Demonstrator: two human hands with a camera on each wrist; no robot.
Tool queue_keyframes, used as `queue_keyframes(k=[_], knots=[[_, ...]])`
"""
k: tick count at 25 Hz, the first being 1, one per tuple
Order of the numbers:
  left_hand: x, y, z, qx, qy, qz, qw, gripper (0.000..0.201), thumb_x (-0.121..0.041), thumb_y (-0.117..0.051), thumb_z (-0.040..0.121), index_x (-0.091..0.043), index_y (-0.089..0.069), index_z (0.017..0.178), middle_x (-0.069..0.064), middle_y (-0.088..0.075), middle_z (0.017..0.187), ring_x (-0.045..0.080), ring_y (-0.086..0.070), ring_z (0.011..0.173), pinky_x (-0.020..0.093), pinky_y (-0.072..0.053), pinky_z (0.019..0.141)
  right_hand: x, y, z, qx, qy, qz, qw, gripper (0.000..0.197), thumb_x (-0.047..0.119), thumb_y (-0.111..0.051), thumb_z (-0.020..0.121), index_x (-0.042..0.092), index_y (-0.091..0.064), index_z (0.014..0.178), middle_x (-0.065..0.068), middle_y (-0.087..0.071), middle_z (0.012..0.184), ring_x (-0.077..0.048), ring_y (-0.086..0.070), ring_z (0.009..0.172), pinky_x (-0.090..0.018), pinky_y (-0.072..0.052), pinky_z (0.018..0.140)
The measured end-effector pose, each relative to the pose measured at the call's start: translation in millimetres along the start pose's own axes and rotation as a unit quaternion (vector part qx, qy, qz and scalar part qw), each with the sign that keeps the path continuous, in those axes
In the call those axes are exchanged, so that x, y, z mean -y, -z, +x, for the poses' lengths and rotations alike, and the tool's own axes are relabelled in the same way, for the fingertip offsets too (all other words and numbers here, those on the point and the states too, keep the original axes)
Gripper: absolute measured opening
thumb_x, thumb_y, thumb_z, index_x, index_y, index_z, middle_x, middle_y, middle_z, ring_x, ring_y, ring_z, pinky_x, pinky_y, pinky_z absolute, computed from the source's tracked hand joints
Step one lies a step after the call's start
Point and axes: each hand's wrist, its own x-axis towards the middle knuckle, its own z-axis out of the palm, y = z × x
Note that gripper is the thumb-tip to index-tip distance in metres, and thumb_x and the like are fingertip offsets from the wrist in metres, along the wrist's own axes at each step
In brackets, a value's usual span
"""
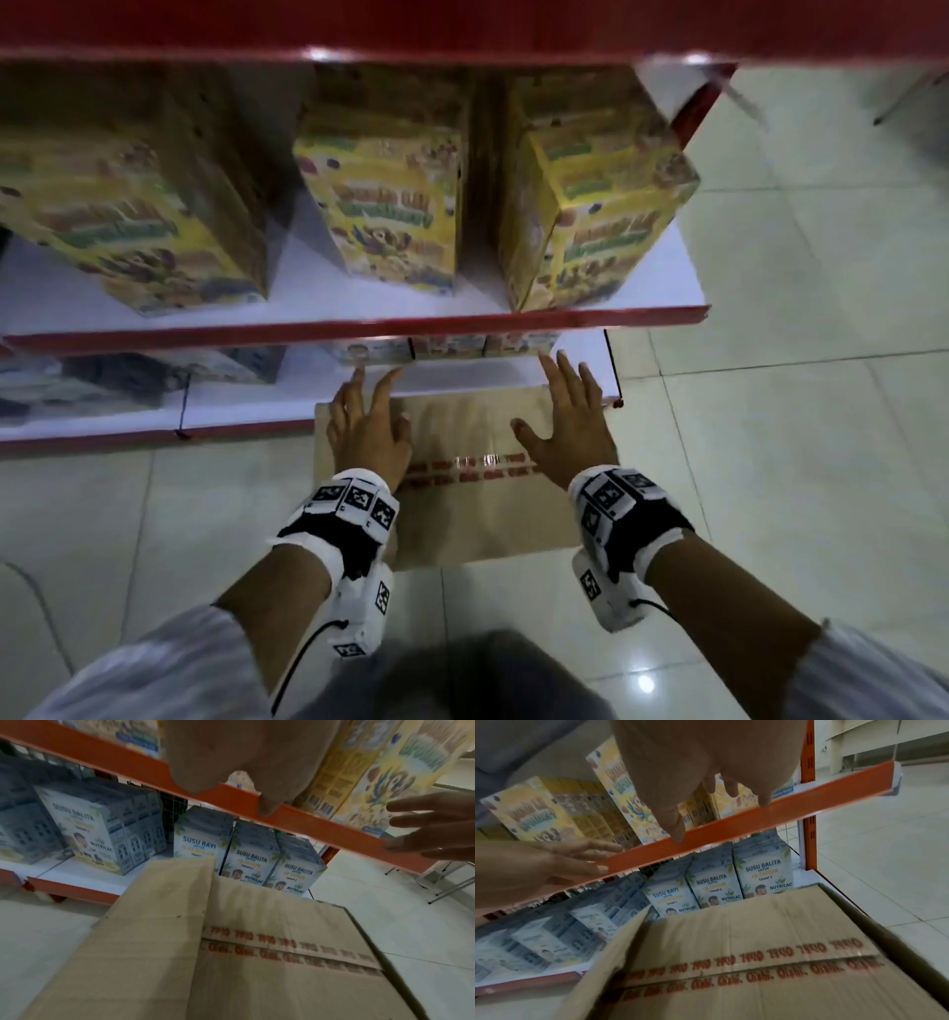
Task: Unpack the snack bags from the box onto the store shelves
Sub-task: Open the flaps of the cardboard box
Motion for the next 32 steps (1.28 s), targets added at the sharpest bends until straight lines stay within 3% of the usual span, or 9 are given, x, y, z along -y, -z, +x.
queue_keyframes(k=[6,13,17,21,25,27,29,30,32], knots=[[71,-55,23,0.039,0.007,0.065,0.997,0.058,-0.028,-0.051,0.094,-0.041,-0.027,0.145,0.002,0.0,0.16,0.029,0.0,0.145,0.045,-0.008,0.117,-48,-78,30,0.025,0.007,-0.069,0.997,0.087,0.047,-0.057,0.087,0.022,-0.006,0.152,-0.005,-0.007,0.16,-0.029,0.003,0.147,-0.038,0.002,0.117],[116,-75,56,0.068,-0.074,0.11,0.989,0.063,-0.072,-0.04,0.08,-0.06,-0.017,0.138,-0.009,0.006,0.158,0.026,0.006,0.145,0.053,-0.009,0.113,-95,-95,72,0.031,0.079,-0.155,0.984,0.085,0.056,-0.055,0.085,0.033,-0.006,0.151,0.001,-0.01,0.16,-0.027,0.0,0.147,-0.044,-0.009,0.118],[117,-87,59,0.102,-0.111,0.134,0.979,0.071,-0.077,-0.049,0.074,-0.057,-0.02,0.136,-0.008,0.008,0.157,0.028,0.005,0.146,0.052,-0.01,0.116,-108,-98,68,0.087,0.146,-0.192,0.967,0.087,0.061,-0.056,0.08,0.042,-0.005,0.148,0.006,-0.002,0.16,-0.022,0.001,0.147,-0.041,-0.008,0.117],[115,-88,48,0.11,-0.122,0.169,0.972,0.081,-0.056,-0.069,0.074,-0.045,-0.021,0.139,-0.002,0.004,0.156,0.029,0.001,0.146,0.045,-0.016,0.115,-116,-104,52,0.134,0.149,-0.213,0.956,0.104,0.079,-0.047,0.058,0.046,-0.005,0.147,0.012,0.003,0.159,-0.018,0.004,0.147,-0.042,-0.006,0.118],[106,-58,34,0.087,-0.137,0.122,0.979,0.063,-0.029,-0.06,0.088,-0.043,-0.027,0.14,0.005,-0.018,0.152,0.027,-0.026,0.137,0.038,-0.03,0.105,-119,-103,40,0.137,0.146,-0.238,0.95,0.1,0.071,-0.058,0.066,0.042,-0.007,0.148,0.009,-0.003,0.16,-0.018,-0.004,0.147,-0.039,-0.011,0.118],[109,-40,38,0.075,-0.154,0.066,0.983,0.052,-0.018,-0.054,0.092,-0.035,-0.039,0.14,0.006,-0.047,0.134,0.018,-0.049,0.111,0.031,-0.04,0.083,-126,-96,39,0.124,0.126,-0.24,0.954,0.092,0.061,-0.064,0.074,0.04,-0.014,0.148,0.008,-0.015,0.158,-0.017,-0.016,0.144,-0.031,-0.017,0.114],[126,-9,36,0.048,-0.125,-0.023,0.991,0.047,-0.011,-0.05,0.095,-0.032,-0.048,0.136,0.002,-0.063,0.102,0.014,-0.056,0.08,0.028,-0.041,0.065,-133,-87,33,0.111,0.093,-0.238,0.961,0.084,0.056,-0.066,0.077,0.041,-0.022,0.146,0.008,-0.027,0.154,-0.017,-0.029,0.139,-0.026,-0.026,0.107],[141,7,38,0.026,-0.104,-0.053,0.993,0.046,-0.007,-0.048,0.095,-0.031,-0.051,0.134,0.003,-0.063,0.099,0.018,-0.057,0.079,0.028,-0.042,0.066,-139,-81,30,0.106,0.075,-0.238,0.962,0.08,0.057,-0.065,0.077,0.043,-0.025,0.145,0.008,-0.031,0.152,-0.016,-0.035,0.135,-0.025,-0.029,0.103],[182,34,43,-0.025,-0.085,-0.035,0.995,0.046,0.002,-0.047,0.094,-0.027,-0.055,0.129,0.006,-0.058,0.128,0.025,-0.055,0.113,0.034,-0.045,0.091,-152,-72,26,0.104,0.047,-0.233,0.966,0.076,0.058,-0.065,0.076,0.046,-0.028,0.142,0.007,-0.037,0.148,-0.016,-0.043,0.127,-0.025,-0.032,0.1]])
